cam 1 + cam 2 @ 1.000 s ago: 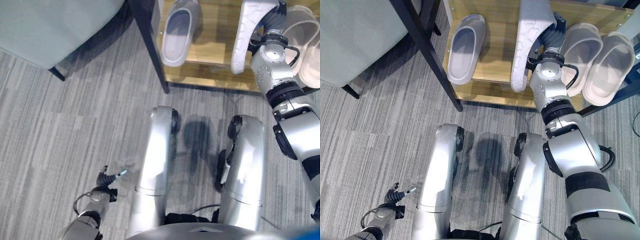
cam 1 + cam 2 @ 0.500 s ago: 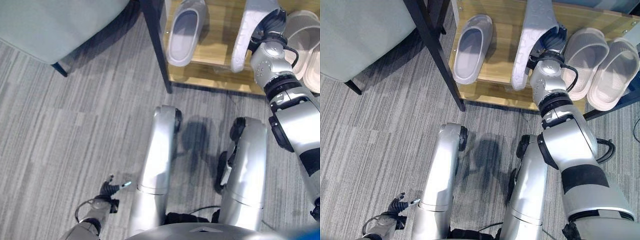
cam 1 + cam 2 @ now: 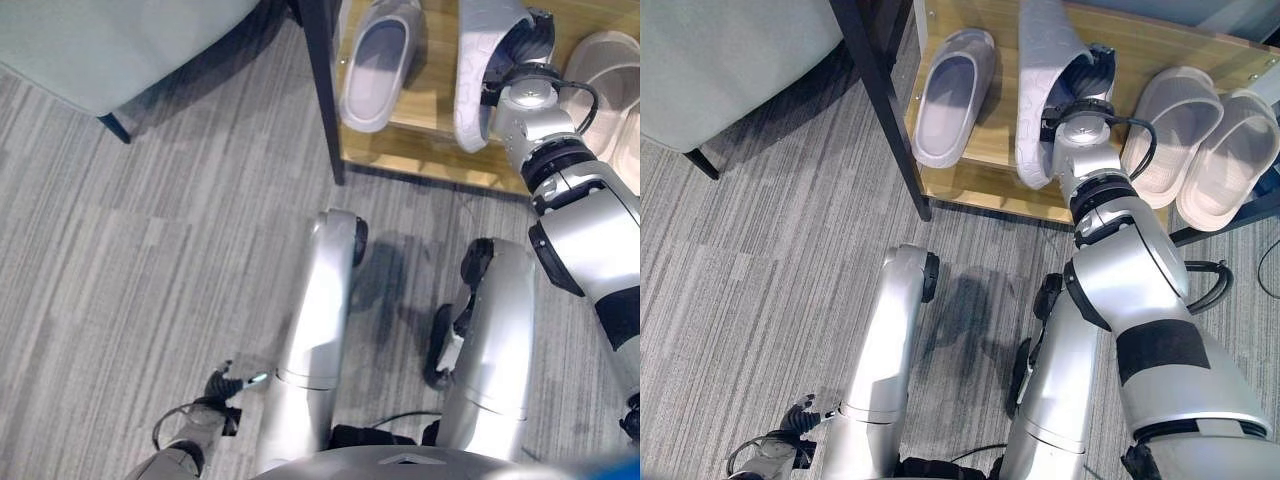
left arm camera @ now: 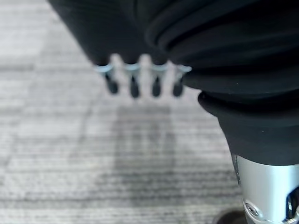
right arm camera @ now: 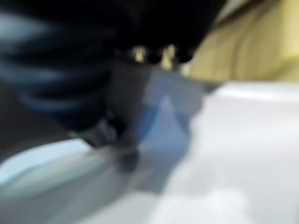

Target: Arrange the slippers neatly on the shoe rack.

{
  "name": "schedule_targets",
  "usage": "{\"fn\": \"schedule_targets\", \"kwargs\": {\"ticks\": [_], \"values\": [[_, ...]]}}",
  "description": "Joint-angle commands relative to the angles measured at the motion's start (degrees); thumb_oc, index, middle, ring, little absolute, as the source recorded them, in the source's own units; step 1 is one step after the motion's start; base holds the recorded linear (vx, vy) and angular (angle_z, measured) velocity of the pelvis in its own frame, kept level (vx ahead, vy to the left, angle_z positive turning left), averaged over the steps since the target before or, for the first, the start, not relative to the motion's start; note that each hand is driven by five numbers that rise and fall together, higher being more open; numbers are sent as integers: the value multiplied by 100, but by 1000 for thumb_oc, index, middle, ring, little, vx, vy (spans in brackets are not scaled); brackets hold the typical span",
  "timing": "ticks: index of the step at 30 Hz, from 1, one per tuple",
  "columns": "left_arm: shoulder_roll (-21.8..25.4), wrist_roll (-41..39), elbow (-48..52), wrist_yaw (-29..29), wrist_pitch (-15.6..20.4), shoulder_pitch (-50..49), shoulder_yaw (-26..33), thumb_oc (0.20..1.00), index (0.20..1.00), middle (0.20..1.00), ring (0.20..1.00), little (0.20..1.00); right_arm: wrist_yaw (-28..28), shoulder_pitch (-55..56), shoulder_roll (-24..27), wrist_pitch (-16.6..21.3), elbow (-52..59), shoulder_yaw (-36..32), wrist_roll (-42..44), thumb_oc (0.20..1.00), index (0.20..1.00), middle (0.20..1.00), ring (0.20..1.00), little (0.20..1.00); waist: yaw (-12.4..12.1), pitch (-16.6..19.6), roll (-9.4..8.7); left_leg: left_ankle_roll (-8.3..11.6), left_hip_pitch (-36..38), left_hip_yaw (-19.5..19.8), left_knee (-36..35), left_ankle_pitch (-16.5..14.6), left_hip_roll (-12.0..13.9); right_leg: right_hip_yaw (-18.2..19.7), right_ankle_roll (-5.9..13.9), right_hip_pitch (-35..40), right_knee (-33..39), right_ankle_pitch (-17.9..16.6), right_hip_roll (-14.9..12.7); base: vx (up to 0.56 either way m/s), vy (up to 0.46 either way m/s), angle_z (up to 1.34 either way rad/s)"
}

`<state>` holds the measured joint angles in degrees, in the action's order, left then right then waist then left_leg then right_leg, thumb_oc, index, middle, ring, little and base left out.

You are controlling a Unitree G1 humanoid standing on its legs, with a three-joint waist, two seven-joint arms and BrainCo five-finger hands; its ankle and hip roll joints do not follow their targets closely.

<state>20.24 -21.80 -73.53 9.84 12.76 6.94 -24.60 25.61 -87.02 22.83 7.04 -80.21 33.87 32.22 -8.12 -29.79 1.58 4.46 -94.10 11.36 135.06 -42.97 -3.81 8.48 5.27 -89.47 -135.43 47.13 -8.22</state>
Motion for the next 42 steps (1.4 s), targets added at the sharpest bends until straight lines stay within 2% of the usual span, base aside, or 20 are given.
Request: {"fn": "schedule_targets", "kwargs": {"ticks": [1, 3, 4, 6, 12, 18, 23, 33, 34, 35, 42], "values": [[18, -10, 92, 84, 8, -218, -522, 1000, 1000, 1000, 1000, 1000, 241, -711, 250, 97, 353, 258, -610, 200, 200, 200, 200, 200, -288, 0, 133, -680, 415, -64, -259, -567, 14, 668, -572, 308, 359, -922, 95, 0, 0, 0], [-64, 33, 161, 108, -30, -264, -593, 1000, 1000, 1000, 1000, 1000, 629, -719, 210, -237, 456, 633, -1950, 200, 200, 200, 200, 200, -282, 0, 141, -686, 415, -104, -240, -615, 31, 676, -593, 285, 358, -917, 101, 2, 40, -1], [-65, 34, 161, 108, -30, -263, -594, 1000, 1000, 1000, 1000, 1000, 630, -718, 211, -239, 458, 633, -1953, 200, 200, 200, 200, 200, -282, 0, 144, -686, 415, -102, -239, -615, 31, 674, -593, 286, 359, -917, 101, 0, 0, 0], [-113, 138, 181, 106, -34, -287, -642, 1000, 1000, 1000, 1000, 1000, 800, -664, 202, -483, 549, 706, -2614, 200, 200, 200, 200, 200, -268, 0, 148, -693, 415, -125, -223, -619, 30, 671, -590, 293, 359, -923, 108, 0, 0, 0], [-157, 128, 192, 173, -16, -278, -732, 1000, 1000, 1000, 1000, 1000, 1146, -548, 132, -622, 557, 357, -2784, 200, 200, 200, 200, 200, -271, 0, 188, -705, 415, -204, -214, -624, 21, 660, -600, 321, 352, -944, 122, 0, 0, 0], [-155, 195, 161, 264, 56, -313, -777, 1000, 1000, 1000, 1000, 1000, 1362, -447, 178, -580, 606, 115, -2638, 200, 200, 200, 200, 200, -289, 0, 189, -702, 415, -242, -195, -646, 20, 677, -595, 332, 322, -973, 118, 0, 0, 0], [-164, -66, 118, 273, 53, -334, -639, 1000, 1000, 1000, 1000, 1000, 1394, -371, 215, -597, 590, 11, -2508, 200, 200, 200, 200, 200, -290, 0, 171, -708, 415, -246, -162, -657, 17, 669, -615, 323, 300, -962, 128, 0, 0, 0], [-213, -151, 173, 261, 78, -355, -785, 1000, 1000, 1000, 1000, 1000, 1513, -341, 172, -680, 346, -28, -2403, 200, 200, 200, 200, 200, -300, 0, 205, -725, 415, -283, -87, -700, 34, 690, -605, 318, 254, -1010, 177, 0, 0, 0], [-223, -147, 151, 261, 73, -366, -785, 1000, 1000, 1000, 1000, 1000, 1500, -328, 178, -671, 323, -40, -2373, 696, 696, 696, 696, 696, -302, 0, 204, -729, 415, -287, -75, -700, 30, 692, -604, 321, 253, -1017, 177, 0, 0, 0], [-226, -147, 134, 264, 68, -357, -785, 1000, 1000, 1000, 1000, 1000, 1488, -341, 175, -662, 301, -36, -2342, 1000, 1000, 1000, 1000, 1000, -305, 0, 207, -731, 415, -291, -71, -700, 32, 697, -599, 320, 248, -1022, 177, 0, 0, 0], [-285, -717, 22, 178, 17, -301, -531, 1000, 1000, 1000, 1000, 1000, 1301, -385, 148, -738, -154, 102, -2136, 1000, 1000, 1000, 1000, 1000, -328, 0, 249, -738, 415, -334, -27, -699, 25, 725, -610, 336, 209, -1029, 185, 0, 0, 0]]}}
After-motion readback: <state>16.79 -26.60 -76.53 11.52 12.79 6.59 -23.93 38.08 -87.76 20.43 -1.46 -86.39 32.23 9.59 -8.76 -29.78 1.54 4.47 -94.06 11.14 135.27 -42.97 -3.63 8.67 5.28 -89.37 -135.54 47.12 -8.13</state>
